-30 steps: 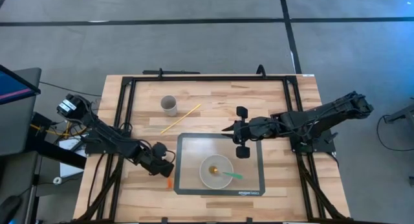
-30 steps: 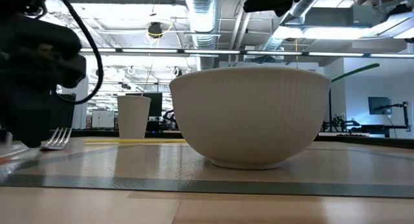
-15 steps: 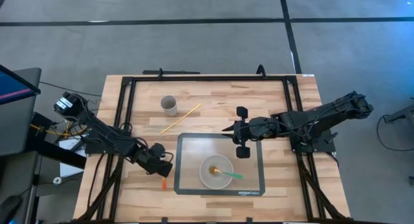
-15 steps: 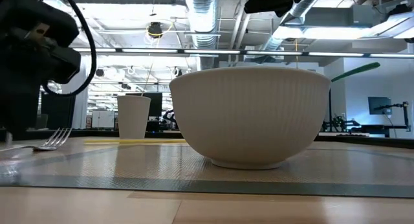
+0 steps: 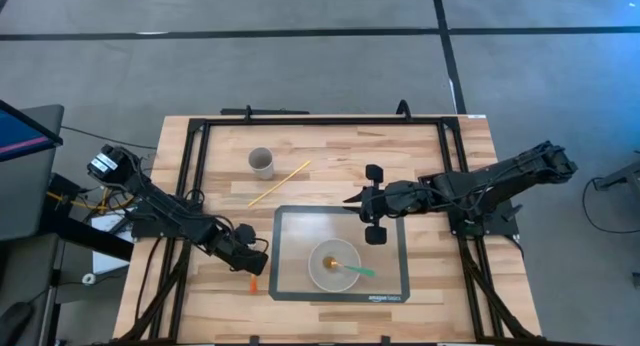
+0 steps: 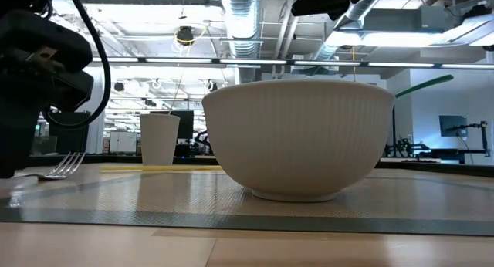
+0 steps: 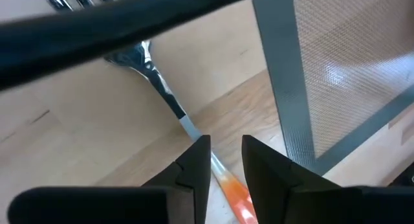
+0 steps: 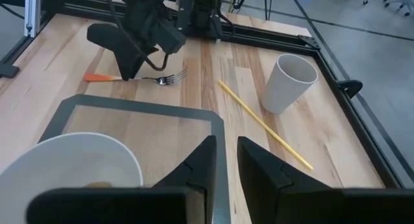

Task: Pick & Place Utensil
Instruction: Put the orange fork into the gray bowl

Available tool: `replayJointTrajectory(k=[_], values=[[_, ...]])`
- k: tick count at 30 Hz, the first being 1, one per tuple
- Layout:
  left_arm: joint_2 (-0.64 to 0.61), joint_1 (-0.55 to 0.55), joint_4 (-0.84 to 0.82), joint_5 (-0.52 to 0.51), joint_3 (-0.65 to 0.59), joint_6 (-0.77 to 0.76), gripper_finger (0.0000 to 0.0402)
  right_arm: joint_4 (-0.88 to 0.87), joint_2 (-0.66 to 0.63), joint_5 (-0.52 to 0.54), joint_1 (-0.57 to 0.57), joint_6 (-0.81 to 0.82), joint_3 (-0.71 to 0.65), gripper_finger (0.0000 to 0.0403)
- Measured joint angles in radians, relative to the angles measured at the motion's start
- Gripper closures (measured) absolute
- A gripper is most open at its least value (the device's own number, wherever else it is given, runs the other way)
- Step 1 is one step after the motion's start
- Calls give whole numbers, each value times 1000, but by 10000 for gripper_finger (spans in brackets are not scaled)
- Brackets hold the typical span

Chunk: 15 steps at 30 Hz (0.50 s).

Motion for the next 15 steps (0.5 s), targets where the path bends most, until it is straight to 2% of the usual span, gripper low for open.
replayJointTrajectory(k=[7, 15], values=[[-15, -7, -17, 7, 39, 0, 318, 0, 0, 0, 0, 0, 0, 347], [-15, -31, -100, 9, 46, -25, 356, 1, 0, 0, 0, 0, 0, 347]])
